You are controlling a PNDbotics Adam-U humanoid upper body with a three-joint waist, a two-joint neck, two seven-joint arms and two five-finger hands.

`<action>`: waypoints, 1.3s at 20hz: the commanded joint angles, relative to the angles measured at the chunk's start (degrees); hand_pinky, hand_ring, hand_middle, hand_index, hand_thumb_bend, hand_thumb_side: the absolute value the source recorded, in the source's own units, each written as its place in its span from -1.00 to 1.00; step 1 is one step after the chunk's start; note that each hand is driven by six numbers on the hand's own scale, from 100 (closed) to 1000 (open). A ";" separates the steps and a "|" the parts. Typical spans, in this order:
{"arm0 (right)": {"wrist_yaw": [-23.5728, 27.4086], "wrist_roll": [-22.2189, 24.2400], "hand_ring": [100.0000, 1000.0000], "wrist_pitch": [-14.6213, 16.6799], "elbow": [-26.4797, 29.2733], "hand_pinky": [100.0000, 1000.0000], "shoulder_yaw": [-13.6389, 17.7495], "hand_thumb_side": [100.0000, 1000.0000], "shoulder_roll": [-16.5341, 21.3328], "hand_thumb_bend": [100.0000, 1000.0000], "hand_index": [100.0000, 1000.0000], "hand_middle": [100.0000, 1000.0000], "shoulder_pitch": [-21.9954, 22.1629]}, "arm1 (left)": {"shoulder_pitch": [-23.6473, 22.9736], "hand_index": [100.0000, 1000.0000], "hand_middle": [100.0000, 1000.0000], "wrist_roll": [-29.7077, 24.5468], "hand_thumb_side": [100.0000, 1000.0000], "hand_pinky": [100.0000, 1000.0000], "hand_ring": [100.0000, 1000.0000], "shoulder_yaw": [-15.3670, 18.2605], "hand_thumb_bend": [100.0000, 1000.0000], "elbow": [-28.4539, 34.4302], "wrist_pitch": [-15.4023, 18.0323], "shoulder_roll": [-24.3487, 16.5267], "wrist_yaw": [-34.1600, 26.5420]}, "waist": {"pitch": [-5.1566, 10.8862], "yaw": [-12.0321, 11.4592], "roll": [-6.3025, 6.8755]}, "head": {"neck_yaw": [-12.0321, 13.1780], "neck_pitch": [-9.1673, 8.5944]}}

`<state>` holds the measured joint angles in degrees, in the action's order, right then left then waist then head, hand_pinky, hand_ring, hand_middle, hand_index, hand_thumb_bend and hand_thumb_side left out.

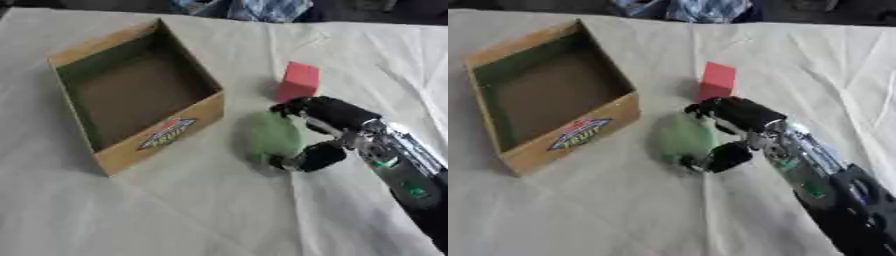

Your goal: Pick up objects on the table and place them in the box.

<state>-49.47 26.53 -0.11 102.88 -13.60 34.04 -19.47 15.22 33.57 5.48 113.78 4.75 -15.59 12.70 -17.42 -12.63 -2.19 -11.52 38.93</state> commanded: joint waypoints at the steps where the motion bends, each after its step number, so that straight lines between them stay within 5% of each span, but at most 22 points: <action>1: -0.97 -0.68 0.56 0.35 -0.24 0.66 -0.14 0.13 0.51 -0.24 0.76 0.20 -0.75 | 0.56 0.39 1.00 -0.25 1.00 0.16 0.54 0.00 -0.48 0.81 -0.01 -0.62 -0.20 | 0.87 -0.10 0.14 | -0.12 -0.08; 11: 2.19 -3.06 0.44 -0.99 0.57 0.57 -0.44 -0.04 0.28 -0.61 0.64 0.02 -1.16 | 0.58 0.38 1.00 -0.77 1.00 0.16 0.54 0.01 -0.48 0.81 -0.22 -0.62 -0.18 | 1.03 -0.08 -0.05 | 0.04 -0.01; 21: 6.04 -3.78 0.39 -2.08 3.87 0.54 -0.10 -0.22 1.69 -0.70 0.59 -0.05 -2.80 | 0.52 0.38 1.00 -0.98 1.00 0.17 0.54 0.08 -0.48 0.81 -0.24 -0.78 -0.03 | 1.34 0.09 -0.40 | 0.16 0.28; 22: 6.57 -3.81 0.38 -2.26 4.43 0.54 0.01 -0.10 1.97 -0.82 0.59 -0.06 -3.15 | 0.51 0.38 1.00 -1.01 1.00 0.17 0.54 0.08 -0.48 0.81 -0.24 -0.81 -0.03 | 1.36 0.11 -0.42 | 0.17 0.30; 26: 8.66 -3.50 0.37 -2.81 6.16 0.53 0.13 -0.27 3.04 -0.72 0.59 -0.06 -5.46 | 0.45 0.38 1.00 -1.10 1.00 0.17 0.54 0.03 -0.48 0.81 -0.26 -0.90 -0.04 | 1.45 0.09 -0.46 | 0.19 0.48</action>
<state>-41.74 23.14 -2.58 107.29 -14.14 35.21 -24.10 15.21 32.68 5.47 113.78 4.42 -15.58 12.69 -17.11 -12.56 -2.88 -11.35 39.23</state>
